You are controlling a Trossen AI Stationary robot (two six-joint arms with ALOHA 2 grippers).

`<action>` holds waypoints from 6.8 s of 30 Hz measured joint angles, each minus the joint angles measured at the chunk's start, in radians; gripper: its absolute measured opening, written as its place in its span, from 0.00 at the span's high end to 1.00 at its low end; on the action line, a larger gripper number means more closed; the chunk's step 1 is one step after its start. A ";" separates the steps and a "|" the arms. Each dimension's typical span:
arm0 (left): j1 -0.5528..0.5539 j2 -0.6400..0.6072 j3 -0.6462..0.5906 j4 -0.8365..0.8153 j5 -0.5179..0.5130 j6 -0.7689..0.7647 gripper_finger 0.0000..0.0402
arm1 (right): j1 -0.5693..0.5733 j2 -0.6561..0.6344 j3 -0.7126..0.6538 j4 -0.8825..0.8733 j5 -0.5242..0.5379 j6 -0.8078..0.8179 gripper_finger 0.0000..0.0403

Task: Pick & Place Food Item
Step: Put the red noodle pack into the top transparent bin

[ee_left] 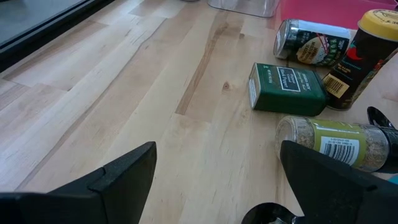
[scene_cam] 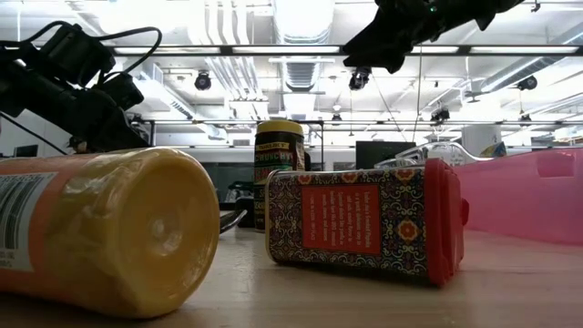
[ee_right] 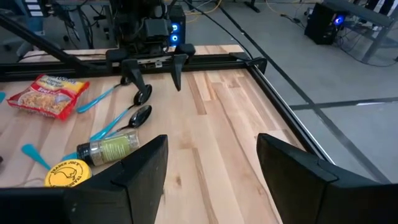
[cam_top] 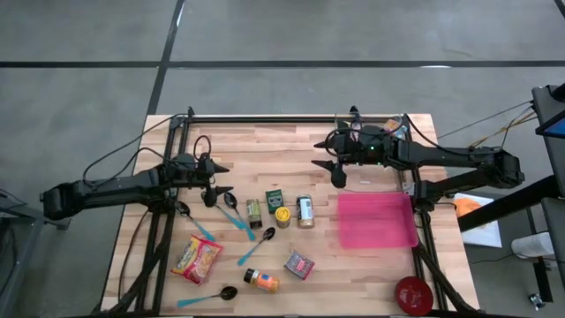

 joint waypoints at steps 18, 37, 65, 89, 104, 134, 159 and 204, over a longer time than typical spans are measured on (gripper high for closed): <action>0.000 0.000 0.000 0.000 0.000 -0.060 0.14 | 0.000 0.001 0.000 0.000 0.000 0.003 0.39; 0.001 -0.002 0.000 0.018 -0.049 -0.739 0.14 | 0.000 0.001 -0.001 0.000 0.001 0.002 0.39; -0.693 0.396 0.693 -1.038 -0.213 -1.604 0.14 | 0.000 0.001 -0.001 0.000 0.001 0.002 0.39; -0.965 0.593 0.634 -0.986 0.028 -2.237 0.14 | 0.000 0.001 -0.001 -0.001 0.001 0.002 0.39; -0.965 0.500 0.352 -0.627 0.062 -2.343 0.14 | 0.000 0.001 -0.001 -0.001 0.001 0.002 0.39; -0.968 0.475 0.296 -0.550 0.070 -2.347 0.98 | 0.000 0.001 -0.001 -0.002 0.001 0.002 0.39; -0.968 0.475 0.546 -0.837 -0.184 -2.156 1.00 | 0.000 0.001 -0.001 -0.002 0.001 0.002 0.39; -0.637 0.529 0.706 -0.446 -1.162 -0.764 1.00 | 0.000 0.001 -0.001 -0.002 0.001 0.002 0.39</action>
